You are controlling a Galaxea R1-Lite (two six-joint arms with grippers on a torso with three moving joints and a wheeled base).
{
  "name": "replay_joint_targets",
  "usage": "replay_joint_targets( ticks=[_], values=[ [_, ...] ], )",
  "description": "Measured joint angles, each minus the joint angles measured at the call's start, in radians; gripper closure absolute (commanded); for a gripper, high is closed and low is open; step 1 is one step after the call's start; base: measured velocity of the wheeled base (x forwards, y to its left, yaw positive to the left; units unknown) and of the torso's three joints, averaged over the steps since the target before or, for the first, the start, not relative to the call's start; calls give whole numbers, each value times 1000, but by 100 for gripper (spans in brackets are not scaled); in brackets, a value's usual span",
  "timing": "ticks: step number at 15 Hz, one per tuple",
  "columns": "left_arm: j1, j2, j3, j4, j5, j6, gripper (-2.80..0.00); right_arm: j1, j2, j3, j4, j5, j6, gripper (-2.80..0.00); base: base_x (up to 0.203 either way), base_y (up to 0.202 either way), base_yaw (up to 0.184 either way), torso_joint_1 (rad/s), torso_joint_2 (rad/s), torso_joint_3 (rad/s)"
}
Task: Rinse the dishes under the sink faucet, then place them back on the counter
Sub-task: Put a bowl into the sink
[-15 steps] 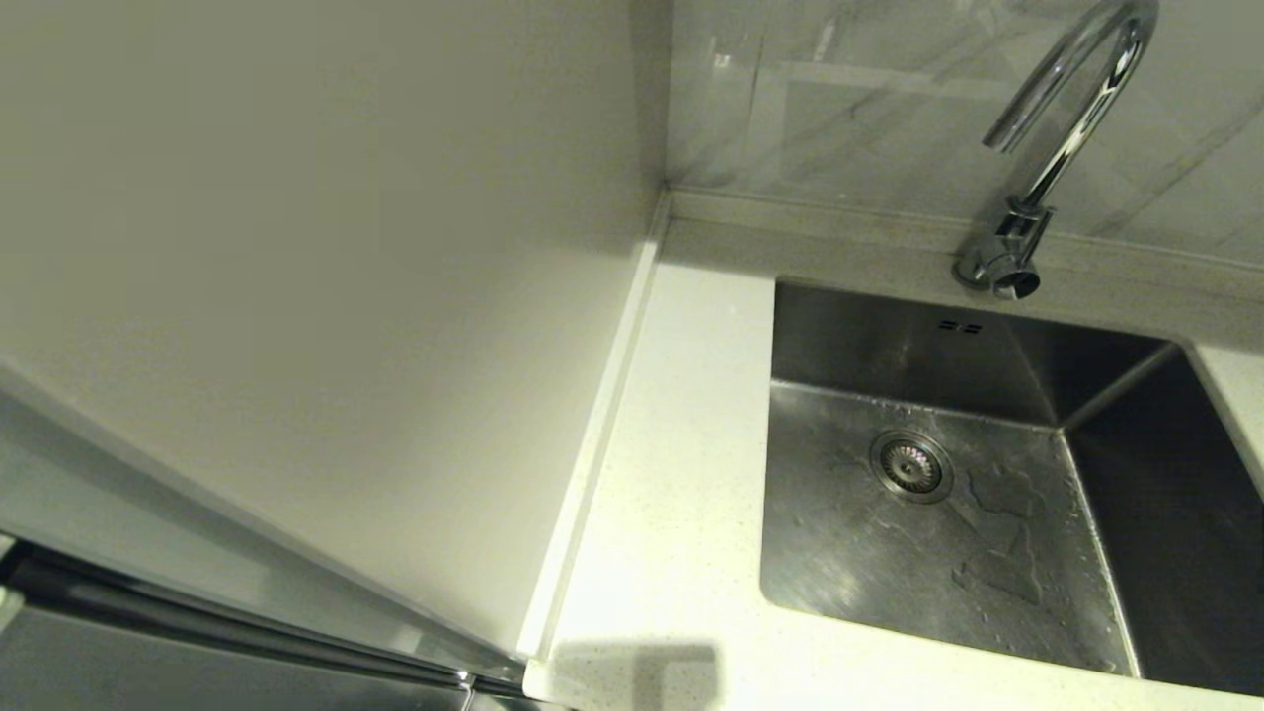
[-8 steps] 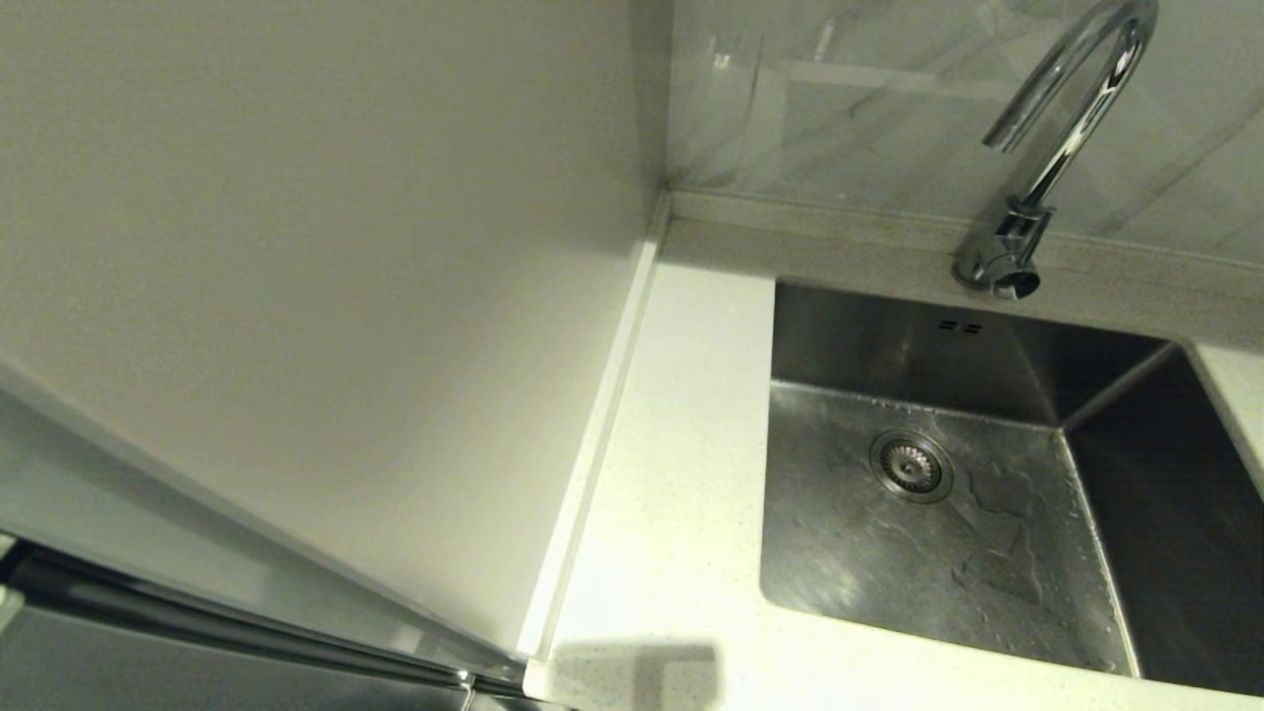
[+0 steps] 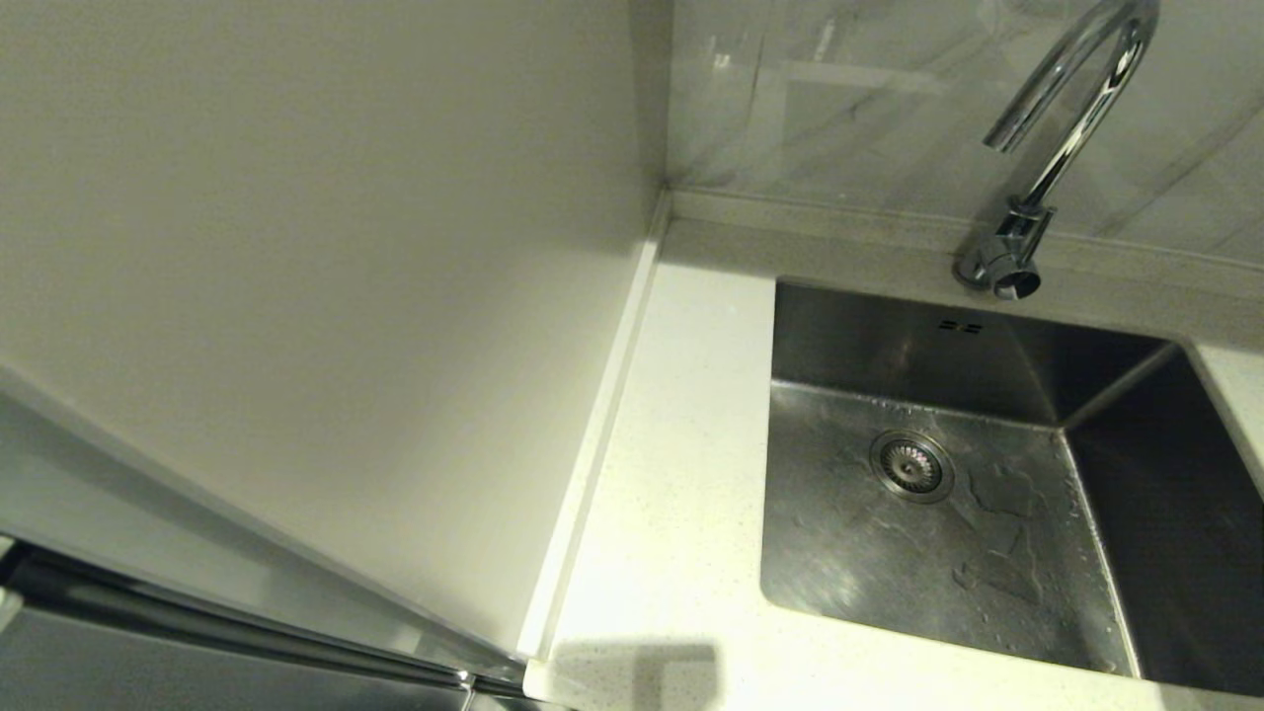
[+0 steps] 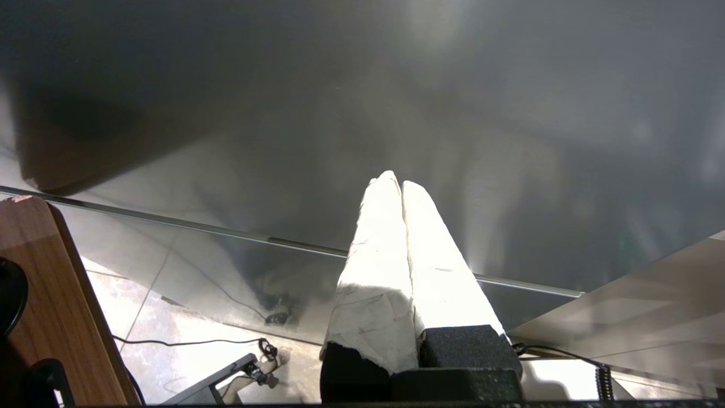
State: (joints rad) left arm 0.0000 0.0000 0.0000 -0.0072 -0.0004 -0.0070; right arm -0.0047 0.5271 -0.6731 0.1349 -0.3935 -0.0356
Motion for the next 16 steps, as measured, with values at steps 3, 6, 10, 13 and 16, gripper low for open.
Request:
replay_joint_targets(
  ticks=[3,6,10,13,16],
  values=[
    [0,0,0,0,0,0,0,-41,168,-117,23,-48,-132,0,0,0,0,0,0,0],
    [0,0,0,0,0,-1,0,-128,304,-189,23,-41,-199,0,0,0,0,0,0,0],
    [0,0,0,0,0,-1,0,-267,500,-257,24,87,-156,-280,0,0,0,0,0,0],
    [0,0,0,0,0,-1,0,-476,626,-283,23,289,-136,-280,0,0,0,0,0,0],
    [0,0,0,0,0,0,0,-651,727,-298,24,518,-128,-280,0,0,0,0,0,0]
  ],
)
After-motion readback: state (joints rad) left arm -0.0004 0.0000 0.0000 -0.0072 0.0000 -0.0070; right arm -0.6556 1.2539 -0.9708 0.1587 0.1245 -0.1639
